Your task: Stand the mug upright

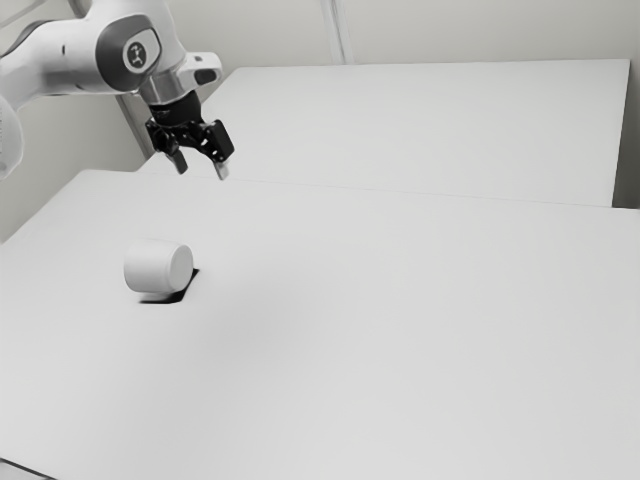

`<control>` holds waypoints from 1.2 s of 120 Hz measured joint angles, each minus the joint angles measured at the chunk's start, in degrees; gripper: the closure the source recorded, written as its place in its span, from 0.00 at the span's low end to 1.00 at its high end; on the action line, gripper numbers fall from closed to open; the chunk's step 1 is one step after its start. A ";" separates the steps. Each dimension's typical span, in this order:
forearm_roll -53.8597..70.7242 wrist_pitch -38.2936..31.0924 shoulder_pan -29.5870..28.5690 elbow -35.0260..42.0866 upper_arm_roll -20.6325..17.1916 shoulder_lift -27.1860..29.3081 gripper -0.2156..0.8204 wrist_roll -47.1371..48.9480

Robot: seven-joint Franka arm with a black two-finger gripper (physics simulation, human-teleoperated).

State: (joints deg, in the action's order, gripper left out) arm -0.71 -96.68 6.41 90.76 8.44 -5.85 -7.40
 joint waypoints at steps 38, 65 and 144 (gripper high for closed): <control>-10.46 0.86 -12.02 0.07 -5.00 -2.96 0.21 -6.18; -23.06 6.14 -31.76 -5.80 -12.87 -13.66 0.22 -11.96; -31.25 9.85 -49.86 -13.47 -17.07 -28.79 0.22 -25.82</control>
State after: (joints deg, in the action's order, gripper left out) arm -31.95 -86.84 -43.46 77.29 -8.63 -34.64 -33.22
